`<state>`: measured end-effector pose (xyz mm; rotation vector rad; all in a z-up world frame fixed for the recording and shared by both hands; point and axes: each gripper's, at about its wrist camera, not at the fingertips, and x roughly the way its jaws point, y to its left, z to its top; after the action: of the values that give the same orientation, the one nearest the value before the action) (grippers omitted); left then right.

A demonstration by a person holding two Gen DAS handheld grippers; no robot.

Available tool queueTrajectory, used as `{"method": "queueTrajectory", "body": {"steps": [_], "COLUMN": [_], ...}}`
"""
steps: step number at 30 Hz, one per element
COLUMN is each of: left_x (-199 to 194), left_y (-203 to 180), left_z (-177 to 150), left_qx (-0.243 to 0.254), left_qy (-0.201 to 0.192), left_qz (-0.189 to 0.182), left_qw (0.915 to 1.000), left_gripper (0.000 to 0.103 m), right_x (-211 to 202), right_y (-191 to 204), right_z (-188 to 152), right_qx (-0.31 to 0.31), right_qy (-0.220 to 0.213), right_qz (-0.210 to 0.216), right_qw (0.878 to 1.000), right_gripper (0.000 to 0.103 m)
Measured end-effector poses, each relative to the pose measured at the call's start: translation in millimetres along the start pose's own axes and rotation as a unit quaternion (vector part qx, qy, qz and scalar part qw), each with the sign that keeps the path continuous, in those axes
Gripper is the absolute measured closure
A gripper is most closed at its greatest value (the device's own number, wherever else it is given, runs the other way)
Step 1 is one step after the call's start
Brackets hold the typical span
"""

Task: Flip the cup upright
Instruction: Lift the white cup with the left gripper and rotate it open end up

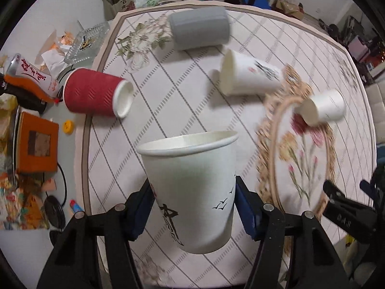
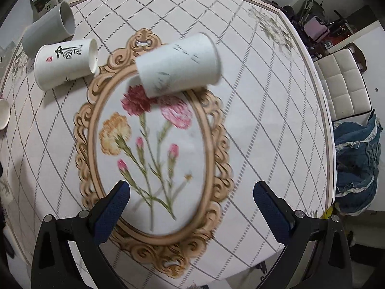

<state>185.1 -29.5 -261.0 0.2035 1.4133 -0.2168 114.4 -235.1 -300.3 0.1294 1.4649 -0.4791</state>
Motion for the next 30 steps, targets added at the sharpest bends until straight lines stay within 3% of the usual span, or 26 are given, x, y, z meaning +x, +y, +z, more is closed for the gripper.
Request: {"method": "queueTrajectory", "body": {"steps": [6,13,23,24,27,30], "left_x": [4.1,34.9,74.3,76.1,79.2,81.0], "left_y": [-48.6,-96.1,-115.2,-114.4,-110.6,-104.6], "left_z": [-36.4,-68.0,-74.7,-74.3,-73.2,-71.9], "left_qx": [0.025,0.045,0.043,0.042,0.042,0.039], "left_qy": [0.015,0.042,0.065,0.064,0.061,0.062], "left_qz": [0.002,0.002,0.006,0.009,0.018,0.018], "left_qw": [0.9996,0.9981,0.997,0.997,0.9971,0.9972], "left_gripper": [0.043,0.043,0.04,0.037,0.012,0.004], "right_x": [10.8,31.8,53.0,54.6,57.6,59.3], "right_y": [-43.9,-83.8,-115.1,-116.5,-118.3,-117.3], "right_z": [-27.8,-54.2,-68.4,-68.6,-68.2,-66.2], "right_qx": [0.015,0.031,0.041,0.042,0.042,0.038], "right_qy": [0.006,0.018,0.037,0.039,0.041,0.043], "right_qz": [0.006,0.001,-0.011,-0.011,-0.01,-0.01], "right_qw": [1.0,0.999,0.998,0.998,0.998,0.998], "right_gripper": [0.0,0.0,0.0,0.0,0.0,0.0]}}
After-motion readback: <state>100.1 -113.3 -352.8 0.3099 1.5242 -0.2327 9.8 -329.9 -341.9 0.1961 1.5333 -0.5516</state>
